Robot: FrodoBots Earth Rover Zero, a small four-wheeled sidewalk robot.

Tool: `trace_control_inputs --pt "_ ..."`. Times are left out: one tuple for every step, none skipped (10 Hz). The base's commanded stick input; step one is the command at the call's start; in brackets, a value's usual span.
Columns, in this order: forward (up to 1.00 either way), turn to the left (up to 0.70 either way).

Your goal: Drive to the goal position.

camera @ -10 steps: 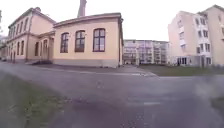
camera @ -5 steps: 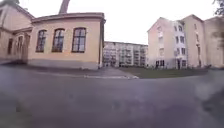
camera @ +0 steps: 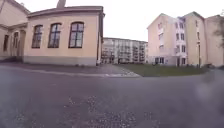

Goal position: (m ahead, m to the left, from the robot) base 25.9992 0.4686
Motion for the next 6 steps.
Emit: trace_control_inputs --pt "1.0 0.0" --pt "1.0 0.0" --pt "1.0 0.0" --pt "1.0 0.0" --pt "1.0 0.0" --pt "1.0 0.0"
